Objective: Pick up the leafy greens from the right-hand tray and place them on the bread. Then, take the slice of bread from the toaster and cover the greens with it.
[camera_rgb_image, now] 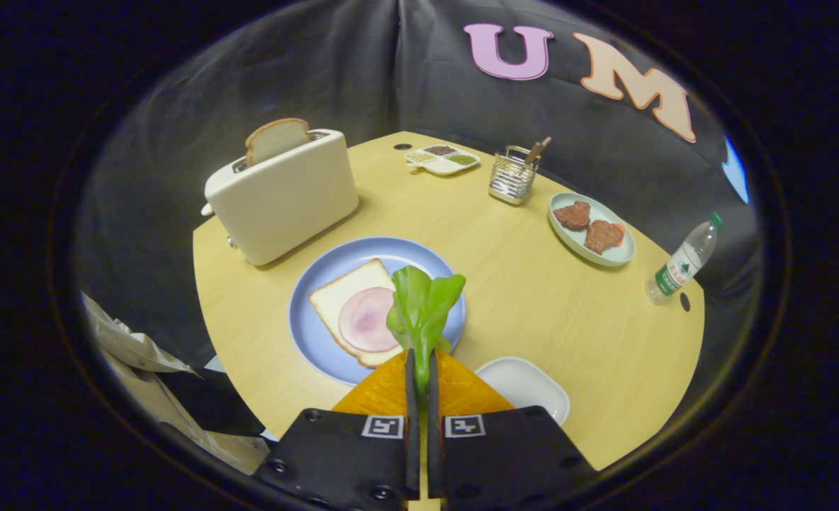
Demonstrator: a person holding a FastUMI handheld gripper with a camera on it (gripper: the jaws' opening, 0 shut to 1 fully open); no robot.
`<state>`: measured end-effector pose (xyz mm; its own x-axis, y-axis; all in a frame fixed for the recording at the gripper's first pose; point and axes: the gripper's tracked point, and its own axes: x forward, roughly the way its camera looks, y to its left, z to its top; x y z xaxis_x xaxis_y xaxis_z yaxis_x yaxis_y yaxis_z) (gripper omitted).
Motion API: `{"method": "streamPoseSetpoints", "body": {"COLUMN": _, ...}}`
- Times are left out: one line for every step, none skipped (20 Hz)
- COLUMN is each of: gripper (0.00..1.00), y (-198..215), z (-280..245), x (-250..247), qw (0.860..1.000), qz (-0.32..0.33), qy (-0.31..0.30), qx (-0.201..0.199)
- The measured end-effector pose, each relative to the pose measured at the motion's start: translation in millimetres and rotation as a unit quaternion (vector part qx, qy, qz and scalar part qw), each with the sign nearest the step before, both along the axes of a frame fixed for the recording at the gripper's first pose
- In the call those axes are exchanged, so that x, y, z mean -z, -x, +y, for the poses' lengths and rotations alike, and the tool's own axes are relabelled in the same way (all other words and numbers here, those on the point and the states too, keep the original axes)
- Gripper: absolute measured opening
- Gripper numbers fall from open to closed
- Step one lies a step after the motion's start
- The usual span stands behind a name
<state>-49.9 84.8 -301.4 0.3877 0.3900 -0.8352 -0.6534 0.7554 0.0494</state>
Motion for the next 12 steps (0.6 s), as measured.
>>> {"method": "streamPoseSetpoints", "body": {"gripper": 0.07, "y": -0.1, "z": 6.7, "x": 0.9, "qw": 1.000, "qz": 0.001, "qy": -0.003, "qx": -0.003}}
{"method": "streamPoseSetpoints", "body": {"gripper": 0.07, "y": -0.3, "z": 13.6, "x": 0.4, "qw": 1.000, "qz": 0.002, "qy": -0.005, "qx": -0.006}}
{"method": "streamPoseSetpoints", "body": {"gripper": 0.07, "y": -0.2, "z": 19.1, "x": 0.4, "qw": 1.000, "qz": 0.002, "qy": -0.006, "qx": -0.009}}
{"method": "streamPoseSetpoints", "body": {"gripper": 0.07, "y": 0.0, "z": 24.8, "x": 0.4, "qw": 1.000, "qz": 0.004, "qy": -0.007, "qx": -0.012}}
{"method": "streamPoseSetpoints", "body": {"gripper": 0.07, "y": 0.7, "z": 30.5, "x": 2.4, "qw": 1.000, "qz": 0.006, "qy": -0.008, "qx": -0.015}}
{"method": "streamPoseSetpoints", "body": {"gripper": 0.07, "y": 1.1, "z": 35.5, "x": 3.3, "qw": 1.000, "qz": 0.008, "qy": -0.009, "qx": -0.018}}
{"method": "streamPoseSetpoints", "body": {"gripper": 0.07, "y": 1.5, "z": 41.4, "x": 5.3, "qw": 1.000, "qz": 0.010, "qy": -0.011, "qx": -0.021}}
{"method": "streamPoseSetpoints", "body": {"gripper": 0.07, "y": 1.7, "z": 46.4, "x": 6.8, "qw": 1.000, "qz": 0.012, "qy": -0.012, "qx": -0.023}}
{"method": "streamPoseSetpoints", "body": {"gripper": 0.07, "y": 2.6, "z": 50.9, "x": 9.0, "qw": 0.999, "qz": 0.014, "qy": -0.013, "qx": -0.026}}
{"method": "streamPoseSetpoints", "body": {"gripper": 0.07, "y": 3.3, "z": 55.7, "x": 11.1, "qw": 0.999, "qz": 0.016, "qy": -0.014, "qx": -0.029}}
{"method": "streamPoseSetpoints", "body": {"gripper": 0.07, "y": 3.9, "z": 60.3, "x": 13.4, "qw": 0.999, "qz": 0.018, "qy": -0.015, "qx": -0.031}}
{"method": "streamPoseSetpoints", "body": {"gripper": 0.08, "y": 3.6, "z": 64.4, "x": 14.7, "qw": 0.999, "qz": 0.020, "qy": -0.016, "qx": -0.033}}
